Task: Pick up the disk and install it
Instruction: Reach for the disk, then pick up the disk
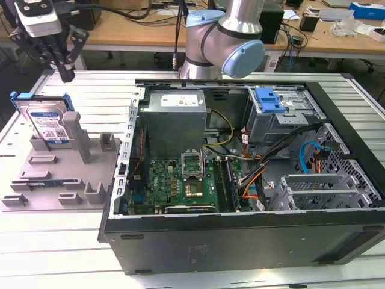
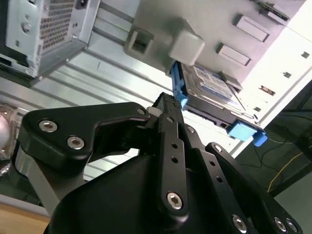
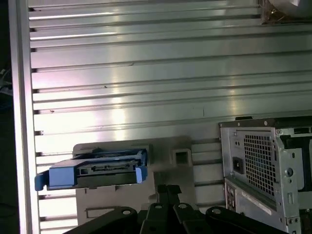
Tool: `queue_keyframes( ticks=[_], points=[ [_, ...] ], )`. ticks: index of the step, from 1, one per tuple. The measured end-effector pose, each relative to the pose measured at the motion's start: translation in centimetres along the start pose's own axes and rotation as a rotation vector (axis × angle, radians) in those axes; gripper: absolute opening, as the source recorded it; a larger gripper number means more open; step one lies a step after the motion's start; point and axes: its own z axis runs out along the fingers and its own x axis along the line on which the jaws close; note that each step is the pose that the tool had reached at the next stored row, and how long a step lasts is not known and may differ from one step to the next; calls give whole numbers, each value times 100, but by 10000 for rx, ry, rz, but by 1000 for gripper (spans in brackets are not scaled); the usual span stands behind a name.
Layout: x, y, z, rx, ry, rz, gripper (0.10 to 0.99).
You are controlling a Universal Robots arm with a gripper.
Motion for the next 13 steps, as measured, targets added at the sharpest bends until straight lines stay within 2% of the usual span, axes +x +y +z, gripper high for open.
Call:
queue_keyframes(
  ticks=[3, 5, 6, 13],
  points=[
    [141, 34, 11, 0, 0, 1, 106],
    [288, 61, 20, 0, 1, 0, 106],
    [337, 65, 22, -1, 0, 1, 106],
    [351, 64, 21, 0, 0, 0, 106]
  ],
)
